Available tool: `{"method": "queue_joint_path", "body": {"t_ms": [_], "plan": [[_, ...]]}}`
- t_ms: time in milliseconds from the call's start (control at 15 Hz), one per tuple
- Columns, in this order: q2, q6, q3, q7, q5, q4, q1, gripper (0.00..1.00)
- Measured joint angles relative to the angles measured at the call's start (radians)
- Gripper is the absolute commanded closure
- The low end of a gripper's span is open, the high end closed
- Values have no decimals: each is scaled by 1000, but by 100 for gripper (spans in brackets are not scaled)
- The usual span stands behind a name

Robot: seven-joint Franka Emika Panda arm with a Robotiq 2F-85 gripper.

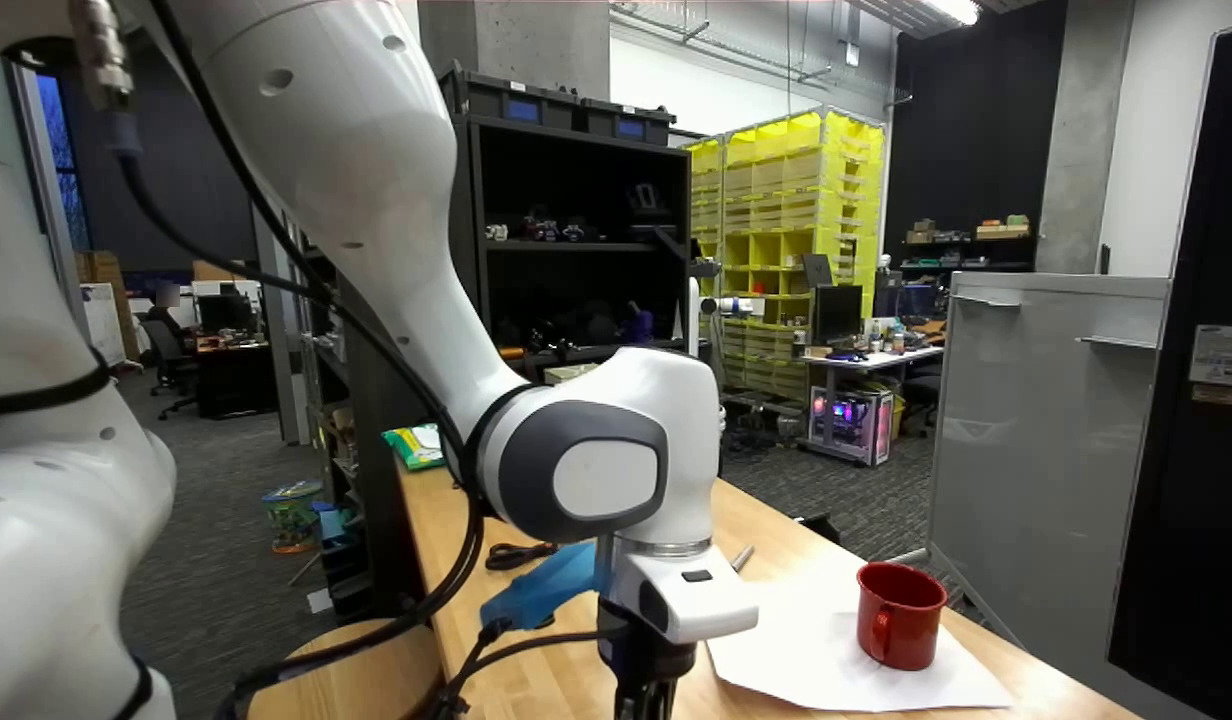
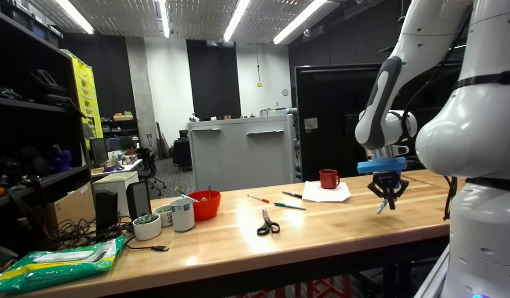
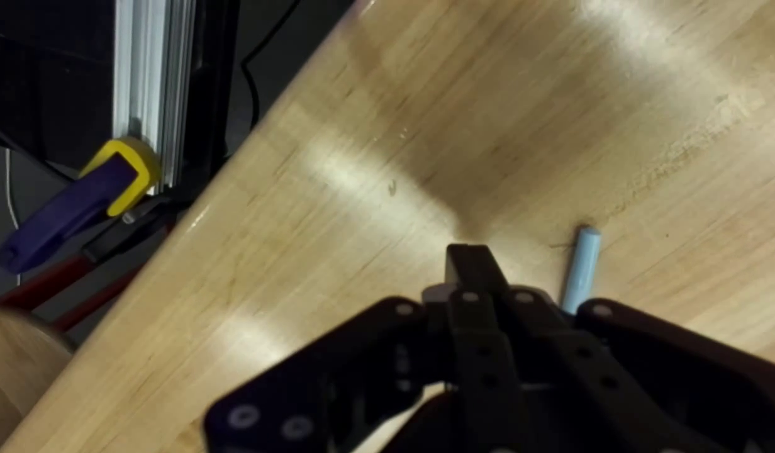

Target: Move the left green marker to the right, then turn it to the right

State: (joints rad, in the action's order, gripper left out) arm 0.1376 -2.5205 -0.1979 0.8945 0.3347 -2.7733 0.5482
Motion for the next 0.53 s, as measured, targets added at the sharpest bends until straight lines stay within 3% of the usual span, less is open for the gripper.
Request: {"method": "queue_joint_path", "body": {"t_ms": [533], "plan": [[-50, -51, -52, 0, 0, 1, -49, 100]]}}
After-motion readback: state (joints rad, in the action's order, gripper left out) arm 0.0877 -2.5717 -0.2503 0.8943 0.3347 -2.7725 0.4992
